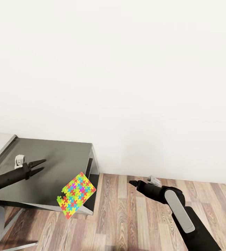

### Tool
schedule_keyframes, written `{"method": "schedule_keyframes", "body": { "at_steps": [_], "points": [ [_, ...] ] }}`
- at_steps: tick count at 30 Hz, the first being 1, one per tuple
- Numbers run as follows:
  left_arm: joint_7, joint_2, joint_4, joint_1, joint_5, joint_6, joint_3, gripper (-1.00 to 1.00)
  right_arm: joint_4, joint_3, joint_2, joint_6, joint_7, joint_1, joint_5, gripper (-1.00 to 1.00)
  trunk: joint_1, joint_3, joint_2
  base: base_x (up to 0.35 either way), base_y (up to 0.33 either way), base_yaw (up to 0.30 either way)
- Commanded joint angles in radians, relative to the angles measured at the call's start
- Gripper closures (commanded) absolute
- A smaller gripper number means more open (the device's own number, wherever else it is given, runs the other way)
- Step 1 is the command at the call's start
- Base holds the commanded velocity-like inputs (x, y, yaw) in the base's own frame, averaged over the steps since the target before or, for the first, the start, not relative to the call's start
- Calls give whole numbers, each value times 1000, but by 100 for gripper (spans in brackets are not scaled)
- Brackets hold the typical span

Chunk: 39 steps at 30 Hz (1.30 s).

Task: Put all the toys in the child's room - the three board games (two on the bed and one on the table), the two jigsaw puzzles on the table, and the tennis ball on the table - inside the toy box on the table in the child's room.

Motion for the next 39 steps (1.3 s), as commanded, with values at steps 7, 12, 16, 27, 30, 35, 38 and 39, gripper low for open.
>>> {"method": "schedule_keyframes", "body": {
  "at_steps": [7, 12, 16, 27, 30, 35, 38, 39],
  "points": [
    [-3, 1, 0, -1, 3, 7, 1, -100, -2, -3, -2, -1, -9, -1, -16, -100, 1, -2, -2, 0, 47, 0],
    [-4, 1, -1, -1, 3, 8, -2, -100, -6, -4, -2, -3, -8, -1, -17, -100, 1, -2, -2, 0, 5, 0],
    [-4, 1, -1, -1, 3, 8, -3, -100, -7, -3, -2, -3, -6, -1, -17, -100, 1, -2, -2, 0, 1, 0],
    [-4, 3, -12, -1, 3, 11, -4, -100, -8, -6, -3, -5, 40, 0, -10, -100, 1, -2, -2, 0, 144, 0],
    [-4, 3, -21, -1, 2, 12, -3, -100, -7, -6, -2, -5, 42, 0, -10, -100, 1, -2, -2, 0, 48, 0],
    [-4, 3, -29, 0, 1, 13, -3, -100, -5, -6, -2, -5, 42, -1, -9, -100, 1, -2, -2, 0, 13, 0],
    [-4, 2, -32, 0, 1, 13, -4, -100, -3, -10, -2, -5, 42, 0, -10, -100, 1, -2, -2, 0, 3, 0],
    [-4, 2, -32, 0, 1, 13, -4, -100, 0, -13, -2, -5, 42, -1, -10, -100, 1, -2, -2, 0, 2, 0]
  ]
}}
